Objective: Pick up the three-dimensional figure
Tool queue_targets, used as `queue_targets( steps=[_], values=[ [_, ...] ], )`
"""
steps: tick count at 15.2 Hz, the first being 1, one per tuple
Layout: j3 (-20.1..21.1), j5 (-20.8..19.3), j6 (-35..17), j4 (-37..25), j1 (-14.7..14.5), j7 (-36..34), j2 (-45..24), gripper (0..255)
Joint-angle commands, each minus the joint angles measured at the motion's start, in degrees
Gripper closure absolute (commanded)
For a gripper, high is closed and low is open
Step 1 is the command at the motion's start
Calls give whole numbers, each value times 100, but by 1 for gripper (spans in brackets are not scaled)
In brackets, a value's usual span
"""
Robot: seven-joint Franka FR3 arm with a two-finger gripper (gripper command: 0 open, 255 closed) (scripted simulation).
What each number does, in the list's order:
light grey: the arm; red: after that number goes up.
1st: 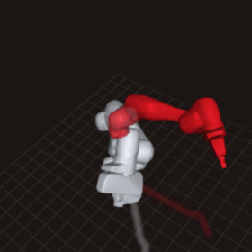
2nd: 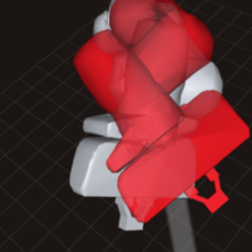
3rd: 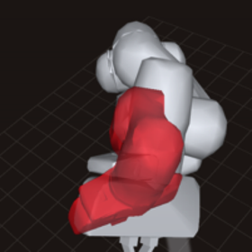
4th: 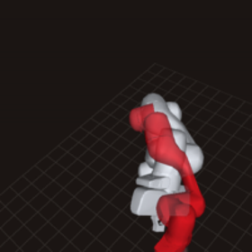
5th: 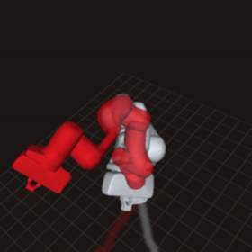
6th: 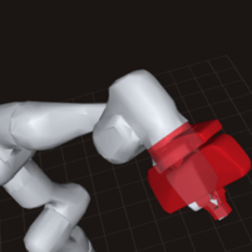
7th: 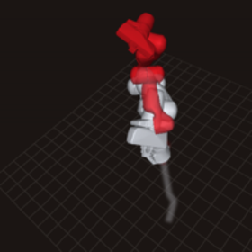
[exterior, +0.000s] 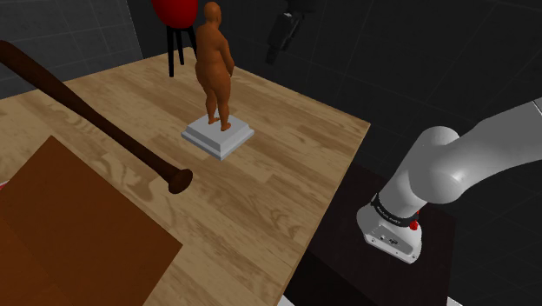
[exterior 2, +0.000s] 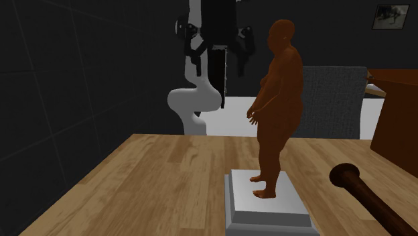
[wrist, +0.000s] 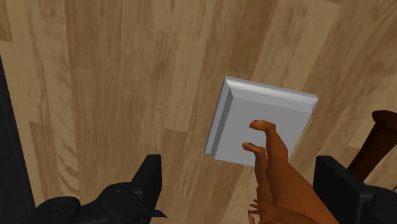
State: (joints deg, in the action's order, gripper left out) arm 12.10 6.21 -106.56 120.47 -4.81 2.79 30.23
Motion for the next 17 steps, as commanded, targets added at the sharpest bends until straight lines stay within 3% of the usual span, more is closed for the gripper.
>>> queue_targets(
  steps=[1, 8, 17],
  values=[
    [89, 37, -261, -213, -53, 15, -231, 0],
    [453, 52, -993, -956, -224, -21, -929, 0],
    [472, 107, -1570, -276, -256, 16, -825, 0]
  ],
)
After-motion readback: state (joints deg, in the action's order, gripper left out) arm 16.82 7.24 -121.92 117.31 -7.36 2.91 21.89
